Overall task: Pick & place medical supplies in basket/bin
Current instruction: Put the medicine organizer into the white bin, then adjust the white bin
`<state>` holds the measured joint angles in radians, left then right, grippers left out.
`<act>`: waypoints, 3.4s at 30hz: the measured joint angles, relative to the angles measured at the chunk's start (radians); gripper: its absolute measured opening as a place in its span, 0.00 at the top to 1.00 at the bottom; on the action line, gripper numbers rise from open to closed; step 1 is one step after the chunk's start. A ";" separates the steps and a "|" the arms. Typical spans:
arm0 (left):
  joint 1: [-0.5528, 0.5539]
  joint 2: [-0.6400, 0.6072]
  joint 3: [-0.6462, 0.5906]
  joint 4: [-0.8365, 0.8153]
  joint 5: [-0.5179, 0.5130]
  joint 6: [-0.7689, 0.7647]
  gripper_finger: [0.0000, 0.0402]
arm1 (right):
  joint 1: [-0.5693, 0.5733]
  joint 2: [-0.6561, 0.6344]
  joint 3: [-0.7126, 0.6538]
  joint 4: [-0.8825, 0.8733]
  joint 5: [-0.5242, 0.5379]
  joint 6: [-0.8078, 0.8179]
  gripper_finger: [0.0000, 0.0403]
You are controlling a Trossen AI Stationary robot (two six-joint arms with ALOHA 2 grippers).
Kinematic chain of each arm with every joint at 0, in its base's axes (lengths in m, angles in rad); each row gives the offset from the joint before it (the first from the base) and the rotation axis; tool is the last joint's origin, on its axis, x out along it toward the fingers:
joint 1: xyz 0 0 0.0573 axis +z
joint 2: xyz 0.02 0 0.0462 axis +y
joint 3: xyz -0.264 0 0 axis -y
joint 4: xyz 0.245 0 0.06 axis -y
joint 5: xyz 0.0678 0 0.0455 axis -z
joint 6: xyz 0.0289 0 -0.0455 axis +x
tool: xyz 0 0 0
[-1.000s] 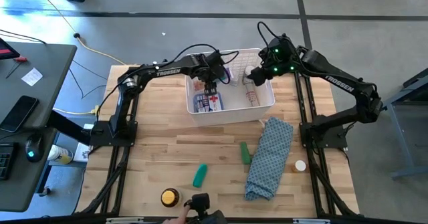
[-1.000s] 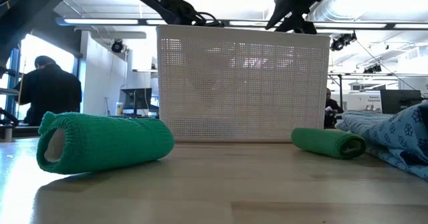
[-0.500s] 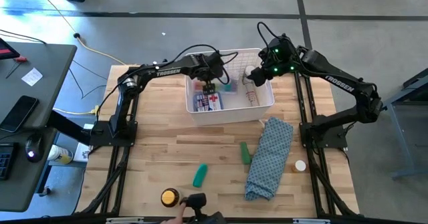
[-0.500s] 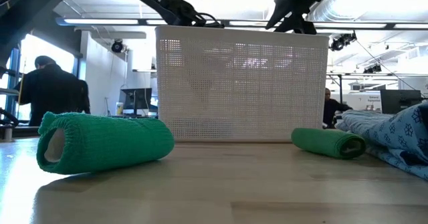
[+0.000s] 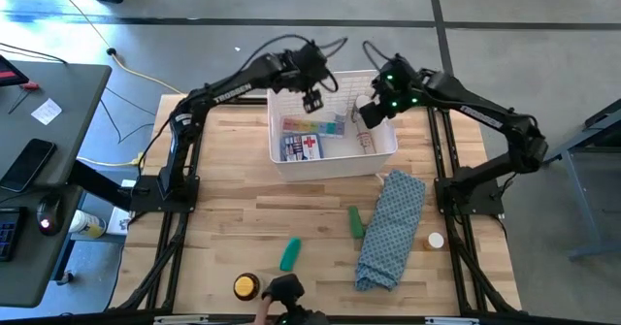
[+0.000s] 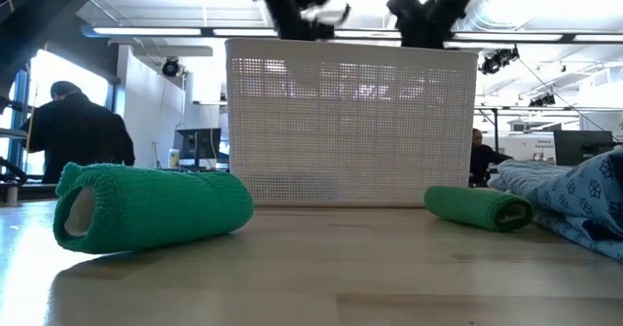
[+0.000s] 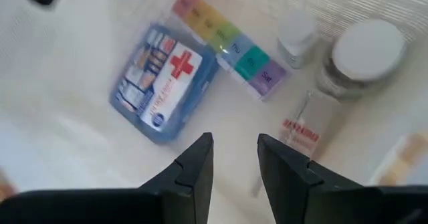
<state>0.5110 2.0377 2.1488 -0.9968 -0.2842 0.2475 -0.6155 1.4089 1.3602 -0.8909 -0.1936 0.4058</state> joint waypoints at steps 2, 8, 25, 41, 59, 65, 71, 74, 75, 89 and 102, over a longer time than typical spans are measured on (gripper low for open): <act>0.000 0.000 0.083 -0.017 0.019 -0.020 0.26 | 0.012 0.029 0.000 0.025 -0.005 -0.086 0.73; 0.002 -0.056 0.173 -0.042 0.047 -0.074 0.31 | 0.068 0.092 0.040 0.096 0.127 -0.212 0.76; 0.006 -0.273 0.166 -0.178 0.169 -0.217 0.53 | 0.082 0.458 0.279 -0.011 0.046 -0.406 0.99; 0.006 -0.462 0.166 -0.303 0.175 -0.258 0.89 | 0.061 0.696 0.304 -0.191 0.206 -0.568 1.00; 0.006 -0.462 0.166 -0.349 0.194 -0.251 0.83 | 0.061 0.716 0.296 -0.033 0.260 -0.665 1.00; 0.006 -0.465 0.166 -0.356 0.194 -0.232 0.89 | 0.060 0.720 0.295 -0.049 0.256 -0.668 1.00; 0.006 -0.465 0.166 -0.377 0.195 -0.230 0.92 | 0.060 0.750 0.297 -0.006 0.267 -0.678 1.00; 0.006 -0.471 0.166 -0.390 0.196 -0.234 0.90 | 0.061 0.762 0.297 0.007 0.271 -0.684 1.00; 0.006 -0.474 0.166 -0.393 0.196 -0.236 0.88 | 0.061 0.762 0.297 0.018 0.273 -0.686 1.00; 0.006 -0.480 0.166 -0.393 0.196 -0.250 0.91 | 0.062 0.753 0.292 0.152 0.251 -0.667 0.99; 0.006 -0.480 0.166 -0.383 0.188 -0.229 0.86 | 0.052 0.705 0.290 0.253 0.259 -0.673 1.00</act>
<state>0.5167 1.5574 2.3150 -1.3803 -0.0959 0.0189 -0.5632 2.1136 1.6505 -0.6376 0.0651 -0.2675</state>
